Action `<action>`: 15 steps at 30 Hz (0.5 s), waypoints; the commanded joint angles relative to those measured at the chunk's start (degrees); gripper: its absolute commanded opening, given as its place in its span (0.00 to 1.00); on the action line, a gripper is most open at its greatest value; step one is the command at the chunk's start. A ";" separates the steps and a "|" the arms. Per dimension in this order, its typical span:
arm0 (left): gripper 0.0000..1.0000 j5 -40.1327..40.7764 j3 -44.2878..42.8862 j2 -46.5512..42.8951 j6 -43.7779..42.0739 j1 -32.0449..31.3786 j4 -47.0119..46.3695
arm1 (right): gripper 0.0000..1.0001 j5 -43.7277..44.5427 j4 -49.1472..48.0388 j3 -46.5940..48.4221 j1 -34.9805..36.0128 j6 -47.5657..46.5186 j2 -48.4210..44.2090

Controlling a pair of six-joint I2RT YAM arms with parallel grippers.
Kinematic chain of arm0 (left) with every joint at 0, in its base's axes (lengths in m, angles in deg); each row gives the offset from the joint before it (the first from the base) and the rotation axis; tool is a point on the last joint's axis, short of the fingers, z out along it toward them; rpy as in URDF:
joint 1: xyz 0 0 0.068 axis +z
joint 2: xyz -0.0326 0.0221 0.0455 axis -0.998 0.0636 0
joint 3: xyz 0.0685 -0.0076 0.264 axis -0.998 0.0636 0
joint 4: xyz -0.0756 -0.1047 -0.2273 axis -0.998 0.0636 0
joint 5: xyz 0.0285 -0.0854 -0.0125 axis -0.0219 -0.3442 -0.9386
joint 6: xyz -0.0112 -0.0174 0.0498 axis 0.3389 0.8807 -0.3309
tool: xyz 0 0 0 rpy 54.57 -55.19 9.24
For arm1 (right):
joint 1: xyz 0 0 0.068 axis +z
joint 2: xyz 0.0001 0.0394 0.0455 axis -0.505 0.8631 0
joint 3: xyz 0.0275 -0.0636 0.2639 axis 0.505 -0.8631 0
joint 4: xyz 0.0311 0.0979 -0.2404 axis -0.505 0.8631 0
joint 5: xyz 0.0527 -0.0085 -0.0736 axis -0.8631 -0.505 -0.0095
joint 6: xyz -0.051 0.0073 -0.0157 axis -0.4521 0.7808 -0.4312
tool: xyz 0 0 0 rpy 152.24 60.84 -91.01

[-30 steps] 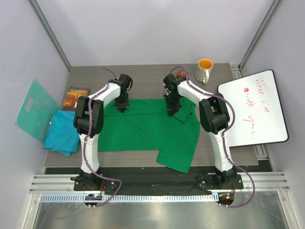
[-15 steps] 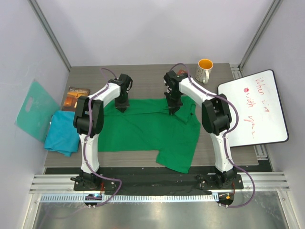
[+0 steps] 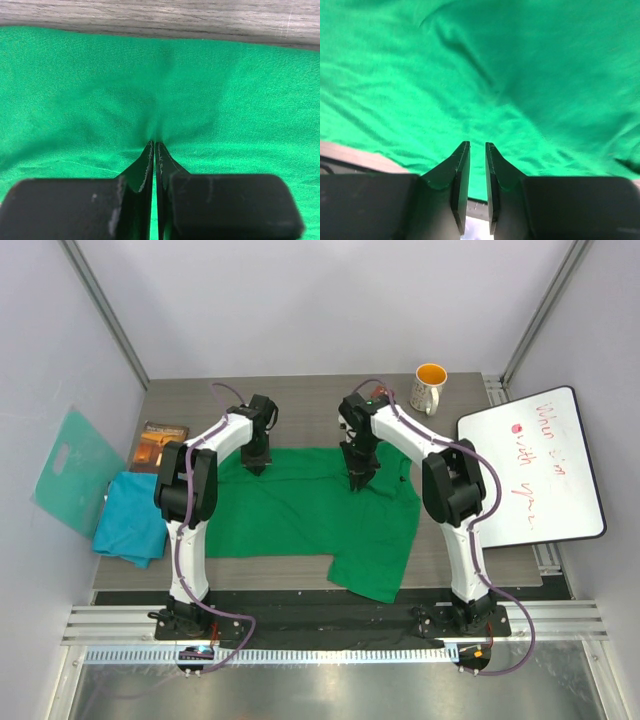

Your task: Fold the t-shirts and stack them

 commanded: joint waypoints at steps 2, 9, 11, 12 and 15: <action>0.02 -2.84 1.26 3.25 -0.27 0.07 2.70 | 0.27 -3.24 3.37 -1.17 1.81 0.27 -3.24; 0.02 -2.84 1.78 2.99 -0.27 -0.01 2.52 | 0.29 -1.40 2.76 -2.15 2.16 0.36 -5.25; 0.02 -2.84 1.78 2.81 -0.18 0.07 2.52 | 0.31 0.17 2.24 -1.71 2.17 0.36 -5.61; 0.02 -2.84 1.78 2.90 -0.27 0.07 2.52 | 0.32 1.14 1.97 -1.79 2.17 0.45 -5.78; 0.02 -2.49 1.96 2.55 -0.36 0.07 2.52 | 0.36 5.62 -0.22 -1.97 1.73 1.15 -7.71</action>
